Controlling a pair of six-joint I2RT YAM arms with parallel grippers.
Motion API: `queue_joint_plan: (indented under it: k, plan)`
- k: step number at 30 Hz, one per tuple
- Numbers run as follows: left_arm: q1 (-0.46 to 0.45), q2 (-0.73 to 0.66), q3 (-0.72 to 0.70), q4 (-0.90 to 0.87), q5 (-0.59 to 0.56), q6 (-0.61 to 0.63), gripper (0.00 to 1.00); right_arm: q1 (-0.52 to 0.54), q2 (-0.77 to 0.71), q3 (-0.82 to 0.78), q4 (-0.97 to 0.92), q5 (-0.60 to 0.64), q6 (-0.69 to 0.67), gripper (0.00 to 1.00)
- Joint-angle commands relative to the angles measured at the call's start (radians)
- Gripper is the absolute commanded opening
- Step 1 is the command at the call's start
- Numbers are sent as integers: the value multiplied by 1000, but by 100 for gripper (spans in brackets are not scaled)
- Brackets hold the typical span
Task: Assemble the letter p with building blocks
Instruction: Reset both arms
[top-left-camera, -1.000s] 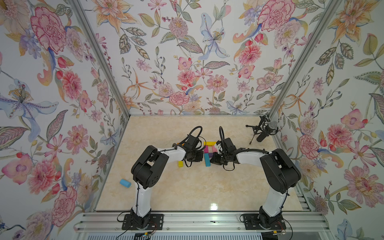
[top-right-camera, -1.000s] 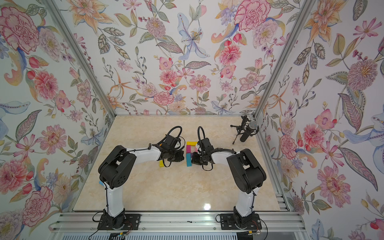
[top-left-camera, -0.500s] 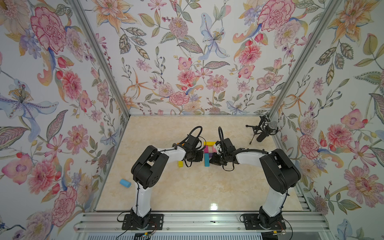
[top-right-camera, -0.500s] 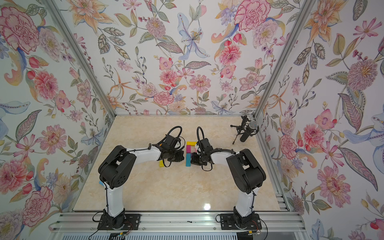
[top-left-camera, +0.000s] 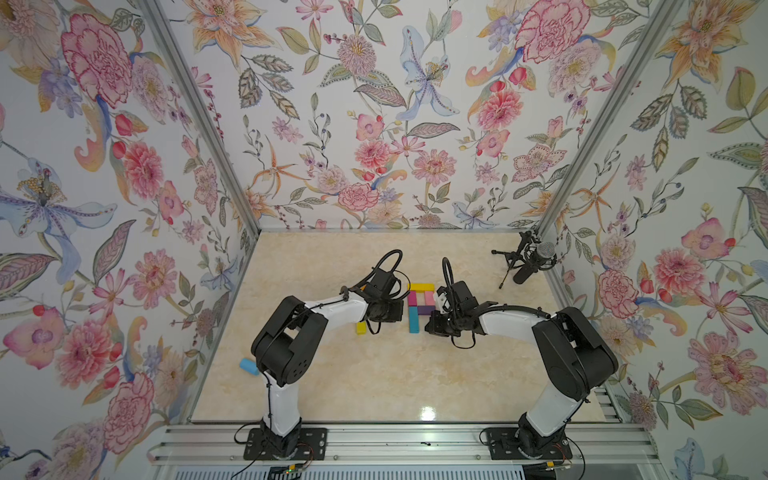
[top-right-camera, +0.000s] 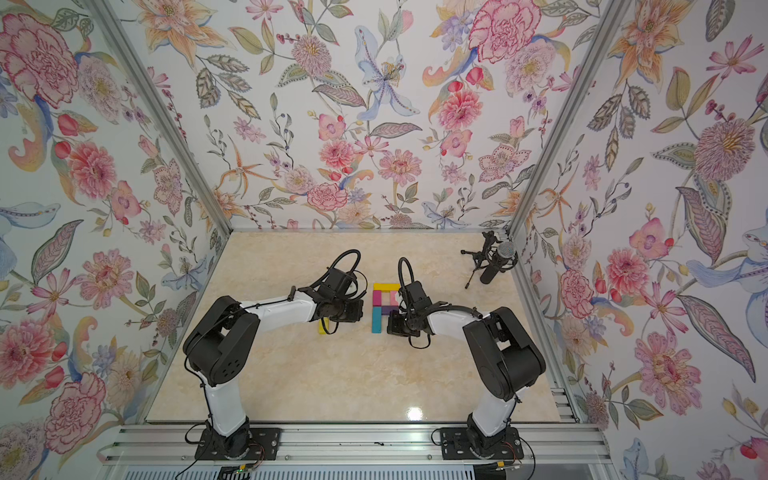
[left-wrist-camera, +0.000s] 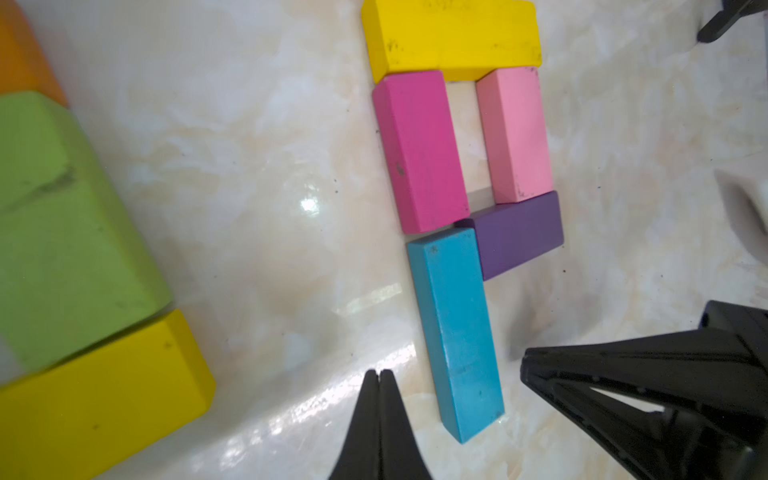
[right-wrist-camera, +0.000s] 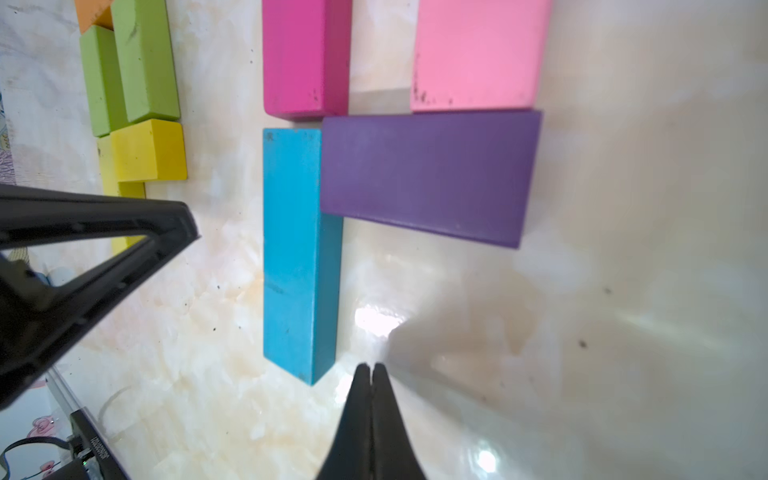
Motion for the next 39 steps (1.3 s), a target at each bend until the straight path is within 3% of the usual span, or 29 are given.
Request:
queue_joint_plan:
  k: [1,3,6,7,8,9,11,16,20,23,27,30,32,35,38,39]
  plan:
    - [-10,-173,-4,-19,-117,11,0,-5,-142,-18,-40,28,-29,0]
    - [-30,-196,74,-112,-188,54,13,-1,-232,-10,-62,48,-49,0]
    - [-66,-218,128,-141,-278,110,38,2,-361,3,-69,121,-82,35]
    - [-70,-231,130,-127,-310,121,45,1,-396,9,-72,147,-98,58]
    - [-71,-248,123,-106,-333,134,58,-1,-433,21,-80,179,-120,100]
    - [-70,-260,121,-83,-366,152,75,-5,-462,34,-94,214,-139,100]
    - [-70,-292,125,-48,-445,195,98,-27,-504,54,-113,250,-165,100]
    - [-26,-337,152,10,-732,345,99,-140,-558,68,-168,292,-204,100]
    - [153,-425,30,155,-769,364,99,-271,-577,37,-199,313,-236,100]
    - [267,-523,-132,319,-863,404,99,-358,-607,9,-199,353,-232,100]
    - [400,-637,-379,614,-850,472,99,-421,-658,-50,-178,481,-221,100]
    - [457,-628,-543,848,-894,576,99,-448,-661,-112,-125,576,-241,100]
    - [509,-583,-587,901,-933,589,99,-469,-653,-159,-77,624,-243,100]
    - [600,-527,-570,754,-832,495,100,-491,-644,-237,13,638,-247,100]
    - [608,-463,-681,988,-867,571,99,-488,-636,-323,141,655,-310,100]
    - [608,-466,-668,947,-881,568,100,-486,-627,-364,203,668,-347,100]
